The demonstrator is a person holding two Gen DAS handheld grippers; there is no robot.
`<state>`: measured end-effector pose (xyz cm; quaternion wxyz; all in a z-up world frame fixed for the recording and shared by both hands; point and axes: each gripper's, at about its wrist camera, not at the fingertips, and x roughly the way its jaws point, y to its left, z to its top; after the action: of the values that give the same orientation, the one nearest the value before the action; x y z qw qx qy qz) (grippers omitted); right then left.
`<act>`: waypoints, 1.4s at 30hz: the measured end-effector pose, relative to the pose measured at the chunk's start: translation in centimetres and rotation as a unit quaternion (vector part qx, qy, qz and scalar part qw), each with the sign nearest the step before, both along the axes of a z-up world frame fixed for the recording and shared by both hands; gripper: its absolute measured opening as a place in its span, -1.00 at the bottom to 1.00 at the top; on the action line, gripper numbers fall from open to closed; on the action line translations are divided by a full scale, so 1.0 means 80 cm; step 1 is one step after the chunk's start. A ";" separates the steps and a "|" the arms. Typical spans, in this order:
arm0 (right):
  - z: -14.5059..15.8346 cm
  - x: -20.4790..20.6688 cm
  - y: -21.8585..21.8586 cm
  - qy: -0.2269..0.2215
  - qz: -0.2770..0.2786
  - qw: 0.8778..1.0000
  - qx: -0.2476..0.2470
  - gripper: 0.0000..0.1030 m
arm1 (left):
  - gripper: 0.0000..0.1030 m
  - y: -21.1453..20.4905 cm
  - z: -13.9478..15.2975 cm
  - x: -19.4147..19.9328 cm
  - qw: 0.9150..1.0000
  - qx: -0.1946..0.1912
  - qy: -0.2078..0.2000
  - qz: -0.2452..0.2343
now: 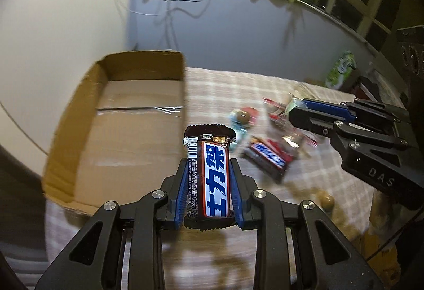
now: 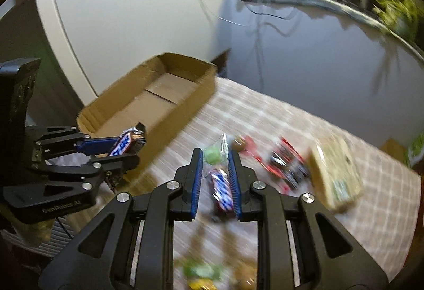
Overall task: Organize snacks
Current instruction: 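Carry both held candies over the cardboard box and open both tools, then move both open tools back over the remaining snacks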
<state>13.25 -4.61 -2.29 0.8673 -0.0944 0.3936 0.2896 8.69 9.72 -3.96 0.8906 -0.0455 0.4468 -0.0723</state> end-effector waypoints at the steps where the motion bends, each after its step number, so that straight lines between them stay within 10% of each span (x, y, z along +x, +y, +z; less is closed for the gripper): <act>1: 0.002 0.003 0.013 -0.001 0.010 1.000 0.001 -0.60 | -0.47 0.007 0.001 0.002 1.000 0.000 0.000 0.005; 18: -0.013 0.037 0.136 0.024 0.082 0.996 -0.010 -0.58 | -0.44 0.080 -0.015 0.024 0.998 0.009 0.020 0.057; 22: -0.013 0.035 0.140 0.011 0.080 0.997 -0.018 0.10 | -0.08 0.085 -0.013 0.027 0.998 0.005 0.023 0.060; 42: -0.019 0.011 -0.030 0.007 -0.025 0.999 -0.031 0.35 | 0.00 0.010 -0.005 -0.026 0.999 0.042 -0.028 -0.001</act>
<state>14.10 -7.05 -3.77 0.8684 -0.1091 0.4102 0.2563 6.64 10.53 -4.33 0.9038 -0.0058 0.4242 -0.0553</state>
